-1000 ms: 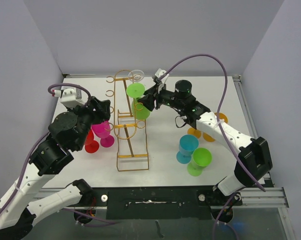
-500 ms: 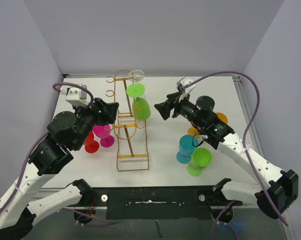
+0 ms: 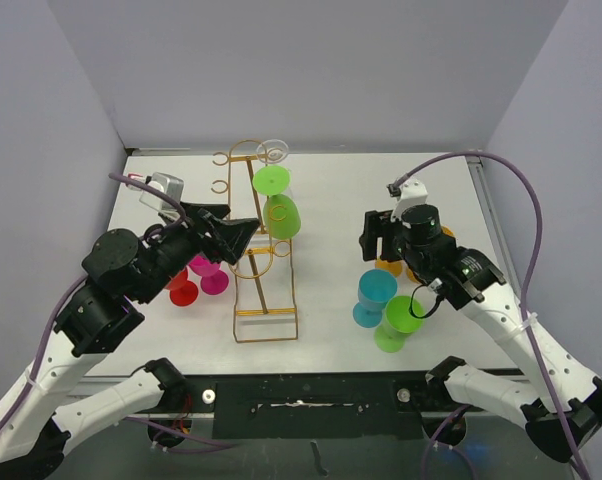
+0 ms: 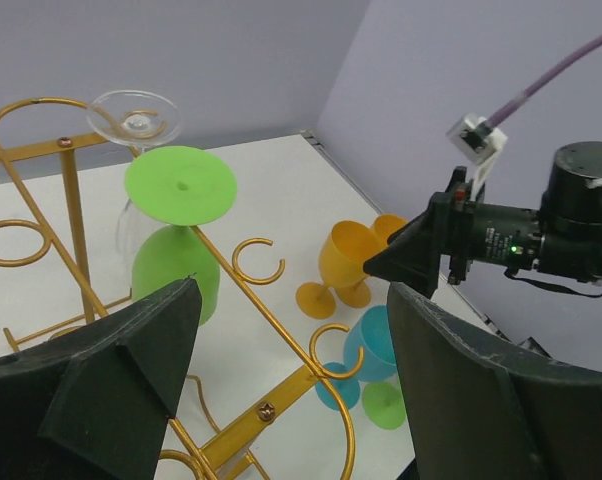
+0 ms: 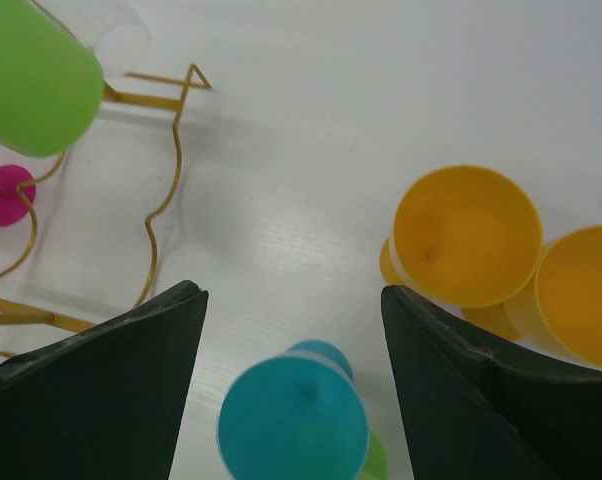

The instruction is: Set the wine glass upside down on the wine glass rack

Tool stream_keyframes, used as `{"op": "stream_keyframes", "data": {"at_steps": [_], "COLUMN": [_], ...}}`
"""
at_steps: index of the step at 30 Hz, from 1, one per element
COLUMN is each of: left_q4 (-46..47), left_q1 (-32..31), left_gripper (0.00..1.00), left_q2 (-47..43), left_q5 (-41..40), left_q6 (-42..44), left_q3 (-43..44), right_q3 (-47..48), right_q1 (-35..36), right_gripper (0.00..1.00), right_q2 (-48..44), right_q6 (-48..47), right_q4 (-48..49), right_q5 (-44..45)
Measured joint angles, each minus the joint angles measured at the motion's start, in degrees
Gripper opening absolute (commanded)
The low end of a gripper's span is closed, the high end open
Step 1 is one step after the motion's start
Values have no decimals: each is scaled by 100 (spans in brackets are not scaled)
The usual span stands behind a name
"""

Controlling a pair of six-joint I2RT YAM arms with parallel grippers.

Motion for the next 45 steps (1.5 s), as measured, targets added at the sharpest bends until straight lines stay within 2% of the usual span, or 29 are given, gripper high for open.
{"op": "stream_keyframes", "data": {"at_steps": [6, 12, 15, 25, 37, 42, 45], "left_q4": [146, 199, 201, 223, 278, 280, 282], "left_q1": [0, 0, 0, 0, 0, 0, 0], "left_gripper": [74, 73, 73, 73, 73, 73, 73], "left_q2": [-26, 13, 17, 44, 114, 203, 229], "left_q5": [407, 553, 573, 568, 551, 494, 393], "left_q6": [-9, -9, -9, -9, -74, -149, -232], "left_q3": [-133, -136, -136, -136, -131, -129, -129], "right_q3": [101, 98, 50, -289, -629, -632, -623], "right_q1": [-2, 37, 85, 304, 354, 387, 407], "right_gripper": [55, 50, 40, 38, 35, 5, 0], "right_q2": [398, 428, 428, 433, 793, 822, 817], "right_q6": [326, 610, 807, 1652, 2044, 2122, 2109], "right_q4": [-1161, -1370, -1377, -1464, -1143, -964, -822], "right_q5": [-365, -986, -1154, -861, -859, -855, -750]}}
